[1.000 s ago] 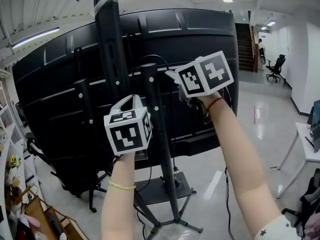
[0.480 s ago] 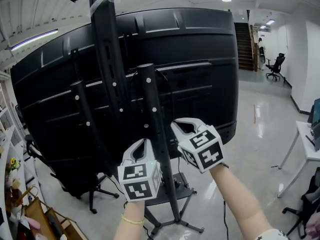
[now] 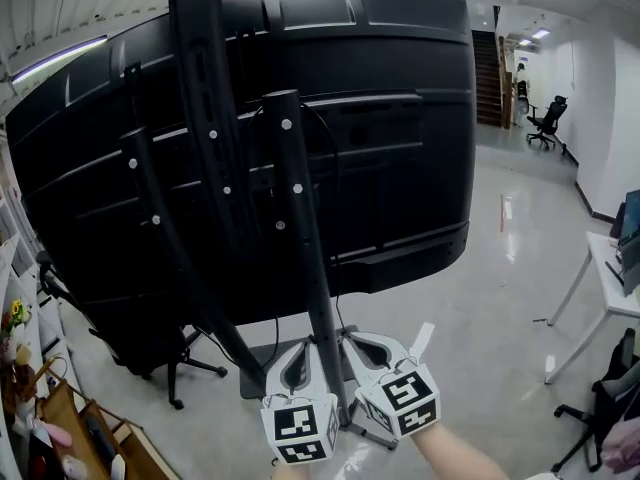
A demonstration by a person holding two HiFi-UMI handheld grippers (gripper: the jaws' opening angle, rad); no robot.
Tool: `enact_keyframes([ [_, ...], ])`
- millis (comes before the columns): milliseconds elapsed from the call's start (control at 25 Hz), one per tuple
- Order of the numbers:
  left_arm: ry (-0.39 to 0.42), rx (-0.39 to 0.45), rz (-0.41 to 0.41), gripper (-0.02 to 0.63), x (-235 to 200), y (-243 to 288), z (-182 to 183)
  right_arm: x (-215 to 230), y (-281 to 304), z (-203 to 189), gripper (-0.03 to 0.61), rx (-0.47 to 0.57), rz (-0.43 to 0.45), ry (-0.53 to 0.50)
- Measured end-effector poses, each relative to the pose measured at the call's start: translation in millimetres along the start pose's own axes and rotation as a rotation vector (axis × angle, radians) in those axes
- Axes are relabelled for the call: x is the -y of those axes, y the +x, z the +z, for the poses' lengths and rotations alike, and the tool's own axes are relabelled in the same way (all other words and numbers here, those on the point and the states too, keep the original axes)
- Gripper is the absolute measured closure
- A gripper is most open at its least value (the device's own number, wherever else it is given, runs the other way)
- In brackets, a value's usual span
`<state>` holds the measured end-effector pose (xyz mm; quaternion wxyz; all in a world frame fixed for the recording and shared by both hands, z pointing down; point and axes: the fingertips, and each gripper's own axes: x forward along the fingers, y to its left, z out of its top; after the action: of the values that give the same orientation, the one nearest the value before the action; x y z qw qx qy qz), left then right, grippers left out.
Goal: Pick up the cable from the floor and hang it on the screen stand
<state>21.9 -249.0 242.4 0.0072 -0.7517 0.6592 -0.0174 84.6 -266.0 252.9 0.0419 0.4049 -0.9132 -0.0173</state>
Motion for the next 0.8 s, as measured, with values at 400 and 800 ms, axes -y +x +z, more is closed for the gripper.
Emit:
enact_keyframes([
  [400, -0.039, -0.043, -0.016, 0.606, 1.5, -9.3, -15.9, -3.1, -18.2, -13.7, 0.58, 0.018, -0.039, 0.018],
  [800, -0.022, -0.054, -0.005, 0.606, 2.0, -11.6, -19.5, -7.4, -21.4, -12.6, 0.58, 0.033, -0.038, 0.006],
])
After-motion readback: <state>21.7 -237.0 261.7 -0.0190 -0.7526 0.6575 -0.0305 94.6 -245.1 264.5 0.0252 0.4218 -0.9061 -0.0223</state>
